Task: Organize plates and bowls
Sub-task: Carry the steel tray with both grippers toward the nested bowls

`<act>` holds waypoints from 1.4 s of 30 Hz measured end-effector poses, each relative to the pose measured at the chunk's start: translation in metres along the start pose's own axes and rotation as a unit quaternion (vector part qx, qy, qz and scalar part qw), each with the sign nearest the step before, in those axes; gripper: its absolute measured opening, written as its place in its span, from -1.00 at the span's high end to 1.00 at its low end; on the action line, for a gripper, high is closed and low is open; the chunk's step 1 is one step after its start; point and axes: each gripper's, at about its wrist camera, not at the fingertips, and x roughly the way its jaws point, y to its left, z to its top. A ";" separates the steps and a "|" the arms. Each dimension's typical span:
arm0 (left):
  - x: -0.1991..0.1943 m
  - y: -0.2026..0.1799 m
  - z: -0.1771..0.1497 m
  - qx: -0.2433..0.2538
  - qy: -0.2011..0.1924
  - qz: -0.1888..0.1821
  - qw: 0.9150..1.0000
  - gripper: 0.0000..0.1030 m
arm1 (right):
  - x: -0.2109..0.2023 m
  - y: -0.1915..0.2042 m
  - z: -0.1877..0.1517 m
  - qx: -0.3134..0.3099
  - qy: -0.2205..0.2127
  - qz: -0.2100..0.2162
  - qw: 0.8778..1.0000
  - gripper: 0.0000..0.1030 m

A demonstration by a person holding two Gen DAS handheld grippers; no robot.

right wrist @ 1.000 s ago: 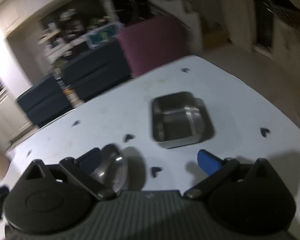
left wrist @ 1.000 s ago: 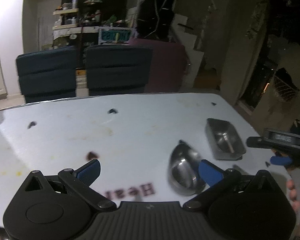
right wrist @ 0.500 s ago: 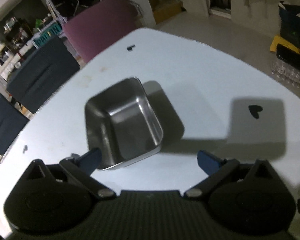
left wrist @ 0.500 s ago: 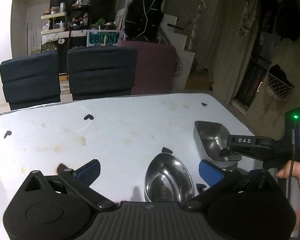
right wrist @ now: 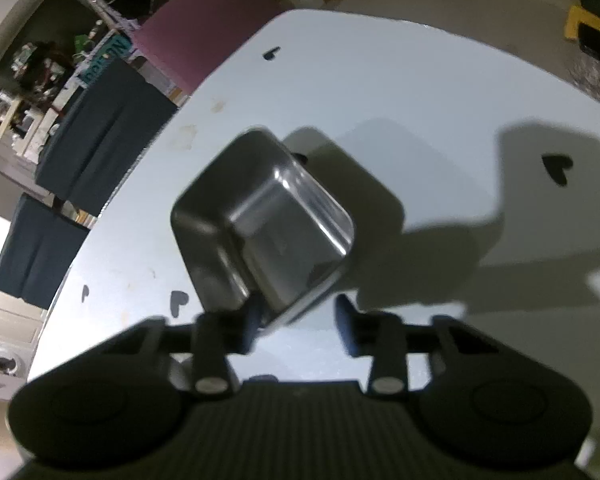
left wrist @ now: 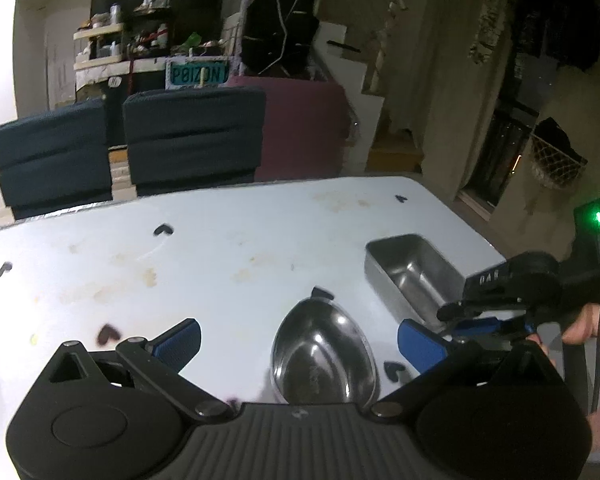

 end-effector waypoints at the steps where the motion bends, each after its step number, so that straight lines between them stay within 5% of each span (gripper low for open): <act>1: 0.003 -0.002 0.004 0.001 -0.006 -0.002 1.000 -1.00 | -0.001 -0.001 0.000 -0.006 -0.003 -0.001 1.000 0.40; 7: 0.048 -0.026 0.042 0.037 -0.014 -0.024 0.999 -0.78 | -0.010 -0.007 0.003 -0.016 -0.017 -0.001 1.000 0.40; 10: 0.083 -0.047 0.060 0.078 0.013 -0.029 0.996 -0.42 | -0.012 -0.011 0.007 -0.030 -0.023 0.002 0.999 0.52; 14: 0.125 -0.072 0.072 0.123 0.033 -0.039 0.991 -0.34 | -0.005 -0.014 0.016 -0.029 -0.028 0.008 0.999 0.63; 21: 0.183 -0.096 0.079 0.157 0.103 -0.055 0.981 0.15 | -0.011 -0.035 0.032 -0.021 -0.061 0.000 0.998 0.66; 25: 0.192 -0.093 0.077 0.135 0.138 -0.089 0.977 0.61 | -0.012 -0.043 0.035 -0.018 -0.064 0.008 0.998 0.59; 32: 0.195 -0.084 0.071 0.114 0.166 -0.097 0.975 0.61 | -0.004 -0.025 0.031 -0.037 -0.035 -0.012 0.999 0.52; 37: 0.190 -0.082 0.067 0.116 0.178 -0.107 0.971 0.95 | -0.006 -0.022 0.027 -0.043 -0.038 -0.008 0.998 0.79; 42: 0.174 -0.081 0.068 0.103 0.160 -0.104 0.976 0.96 | -0.009 -0.016 0.026 -0.070 -0.042 -0.010 0.997 0.88</act>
